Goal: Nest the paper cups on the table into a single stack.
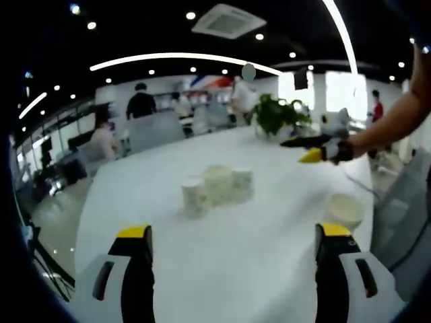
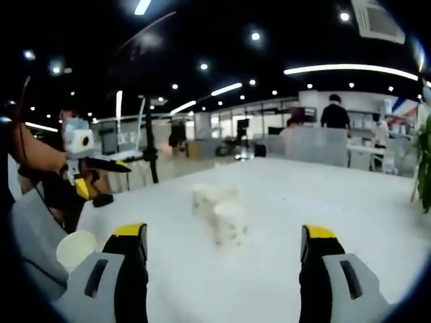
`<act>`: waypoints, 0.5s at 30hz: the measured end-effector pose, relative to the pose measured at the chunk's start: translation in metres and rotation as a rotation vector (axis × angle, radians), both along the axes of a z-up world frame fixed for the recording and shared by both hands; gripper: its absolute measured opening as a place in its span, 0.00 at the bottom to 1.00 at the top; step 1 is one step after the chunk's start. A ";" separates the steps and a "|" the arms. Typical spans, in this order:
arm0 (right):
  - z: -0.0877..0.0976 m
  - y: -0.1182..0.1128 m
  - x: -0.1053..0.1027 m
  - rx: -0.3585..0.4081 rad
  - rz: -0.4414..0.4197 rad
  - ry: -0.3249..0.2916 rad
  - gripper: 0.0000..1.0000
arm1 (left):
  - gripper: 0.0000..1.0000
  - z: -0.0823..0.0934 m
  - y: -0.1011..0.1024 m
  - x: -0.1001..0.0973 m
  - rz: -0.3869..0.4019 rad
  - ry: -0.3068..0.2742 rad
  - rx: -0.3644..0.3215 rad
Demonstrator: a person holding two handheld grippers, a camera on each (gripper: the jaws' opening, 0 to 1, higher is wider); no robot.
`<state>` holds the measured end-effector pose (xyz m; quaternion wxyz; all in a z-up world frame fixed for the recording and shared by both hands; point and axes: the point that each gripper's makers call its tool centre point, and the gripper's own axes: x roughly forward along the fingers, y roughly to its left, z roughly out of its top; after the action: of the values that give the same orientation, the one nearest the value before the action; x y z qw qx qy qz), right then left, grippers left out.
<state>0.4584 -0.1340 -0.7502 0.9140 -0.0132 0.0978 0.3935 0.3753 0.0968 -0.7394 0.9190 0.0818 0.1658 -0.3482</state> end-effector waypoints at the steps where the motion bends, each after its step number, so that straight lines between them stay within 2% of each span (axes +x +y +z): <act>1: -0.001 0.001 0.002 0.000 -0.001 0.004 0.90 | 0.98 0.000 0.000 0.000 0.000 0.001 0.000; 7: -0.013 0.008 0.014 -0.011 -0.006 0.025 0.88 | 0.98 -0.005 0.001 -0.003 0.003 0.007 -0.001; 9: -0.026 0.016 0.012 -0.067 0.037 0.047 0.88 | 0.98 -0.006 0.000 -0.003 0.006 0.014 -0.011; 12: -0.034 0.027 0.017 -0.100 0.070 0.046 0.87 | 0.98 -0.002 -0.001 -0.002 0.017 0.019 -0.046; 15: -0.033 0.035 0.026 -0.091 0.068 0.039 0.84 | 0.98 0.000 -0.003 -0.001 0.013 0.014 -0.046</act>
<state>0.4846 -0.0995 -0.7827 0.8966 -0.0505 0.1328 0.4195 0.3748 0.0935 -0.7394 0.9216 0.0573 0.1649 -0.3467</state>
